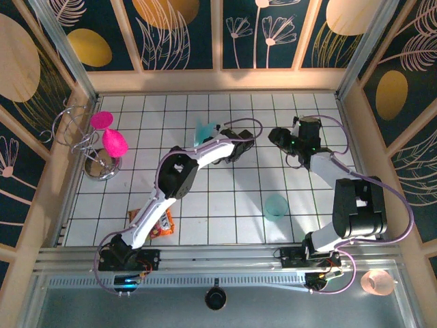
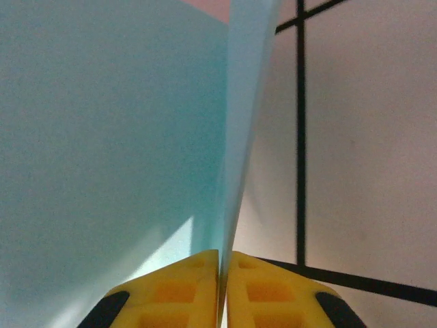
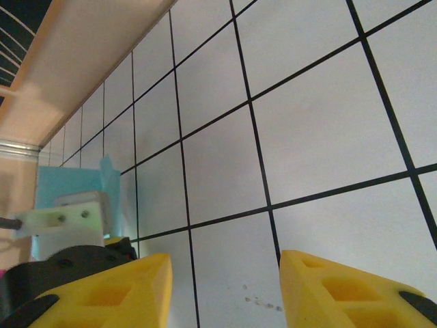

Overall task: Fold a paper plane with a square sheet of paper (pick it up from the middle)
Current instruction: Turn over the paper at the center of the table.

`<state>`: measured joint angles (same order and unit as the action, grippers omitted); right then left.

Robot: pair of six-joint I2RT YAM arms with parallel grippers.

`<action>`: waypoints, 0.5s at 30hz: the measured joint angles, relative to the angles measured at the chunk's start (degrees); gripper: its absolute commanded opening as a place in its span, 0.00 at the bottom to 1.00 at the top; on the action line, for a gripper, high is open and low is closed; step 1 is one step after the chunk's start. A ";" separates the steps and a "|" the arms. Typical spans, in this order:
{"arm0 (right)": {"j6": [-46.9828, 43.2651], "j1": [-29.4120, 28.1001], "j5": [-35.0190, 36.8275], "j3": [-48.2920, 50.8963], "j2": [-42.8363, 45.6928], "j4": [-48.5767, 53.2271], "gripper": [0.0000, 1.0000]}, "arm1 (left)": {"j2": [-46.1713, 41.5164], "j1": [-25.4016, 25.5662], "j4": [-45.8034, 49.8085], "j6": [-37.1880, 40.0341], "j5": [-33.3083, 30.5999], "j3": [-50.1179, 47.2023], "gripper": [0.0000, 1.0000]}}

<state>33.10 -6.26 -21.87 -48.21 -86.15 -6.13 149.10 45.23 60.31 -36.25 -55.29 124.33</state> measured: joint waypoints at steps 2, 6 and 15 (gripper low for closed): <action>0.26 0.31 -0.02 0.13 0.00 0.00 0.46 | 0.44 0.26 0.50 -0.79 0.90 0.22 0.16; 0.42 0.57 0.00 0.13 0.00 0.00 0.45 | 0.44 0.55 0.59 -1.55 2.34 0.59 0.20; 0.83 0.61 0.04 0.13 0.00 0.00 0.45 | -4.00 0.48 -4.35 -1.97 12.41 -3.21 0.32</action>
<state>33.93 -5.65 -21.82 -48.07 -86.15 -6.13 145.10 45.71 55.96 -38.22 -42.87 121.12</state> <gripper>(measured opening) 0.453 0.289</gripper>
